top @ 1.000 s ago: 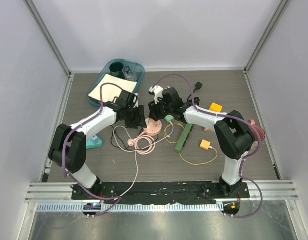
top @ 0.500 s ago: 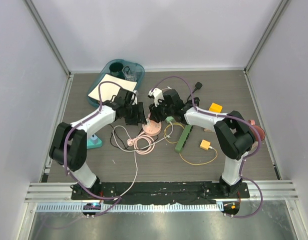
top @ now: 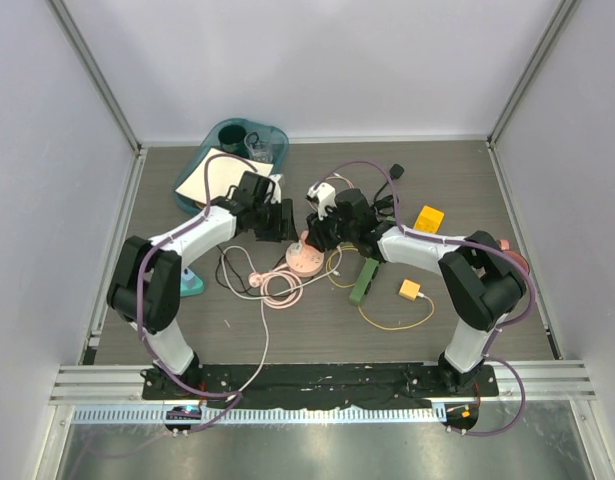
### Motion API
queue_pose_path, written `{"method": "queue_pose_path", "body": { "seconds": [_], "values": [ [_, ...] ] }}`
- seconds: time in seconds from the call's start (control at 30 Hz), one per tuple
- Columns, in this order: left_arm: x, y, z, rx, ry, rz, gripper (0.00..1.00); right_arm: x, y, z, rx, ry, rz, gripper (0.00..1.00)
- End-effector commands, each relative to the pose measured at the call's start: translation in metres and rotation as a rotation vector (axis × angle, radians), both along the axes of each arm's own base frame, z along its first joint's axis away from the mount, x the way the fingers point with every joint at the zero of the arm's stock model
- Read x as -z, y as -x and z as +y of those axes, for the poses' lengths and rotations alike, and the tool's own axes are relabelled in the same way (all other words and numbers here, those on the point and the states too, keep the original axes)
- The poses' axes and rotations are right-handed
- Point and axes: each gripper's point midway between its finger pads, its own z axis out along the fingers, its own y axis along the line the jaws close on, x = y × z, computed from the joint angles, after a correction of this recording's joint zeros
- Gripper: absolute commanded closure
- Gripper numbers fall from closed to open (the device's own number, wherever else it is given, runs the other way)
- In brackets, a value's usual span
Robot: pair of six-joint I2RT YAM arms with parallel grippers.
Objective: Pull the plug off the socket
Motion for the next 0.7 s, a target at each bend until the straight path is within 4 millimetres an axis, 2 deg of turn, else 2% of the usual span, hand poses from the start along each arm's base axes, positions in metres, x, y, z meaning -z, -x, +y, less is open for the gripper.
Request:
{"method": "queue_pose_path", "body": {
  "seconds": [0.0, 0.1, 0.13, 0.3, 0.5, 0.6, 0.63, 0.67],
  "values": [
    [-0.017, -0.02, -0.016, 0.076, 0.036, -0.113, 0.44, -0.039, -0.01, 0.007, 0.038, -0.088, -0.08, 0.99],
    [-0.013, -0.013, -0.02, 0.113, 0.038, -0.134, 0.47, -0.037, -0.011, 0.008, 0.057, -0.091, -0.057, 0.99],
    [-0.02, -0.013, -0.022, 0.121, 0.051, -0.166, 0.47, -0.037, -0.012, 0.008, 0.065, -0.094, -0.051, 0.99],
    [-0.017, -0.005, -0.023, 0.143, -0.012, -0.21, 0.45, -0.036, -0.012, 0.009, 0.073, -0.101, -0.03, 0.99],
    [-0.003, -0.002, -0.019, 0.123, -0.082, -0.203, 0.45, -0.043, -0.011, 0.009, 0.086, -0.119, -0.031, 0.99],
    [0.004, 0.0, -0.017, 0.115, -0.122, -0.199, 0.53, -0.048, -0.012, 0.009, 0.095, -0.127, -0.034, 0.99],
    [0.005, 0.001, -0.016, 0.116, -0.13, -0.201, 0.63, -0.048, -0.012, 0.009, 0.097, -0.13, -0.031, 0.99],
    [0.008, 0.001, -0.014, 0.109, -0.147, -0.202, 0.69, -0.048, -0.011, 0.009, 0.096, -0.132, -0.027, 0.99]
  ]
}}
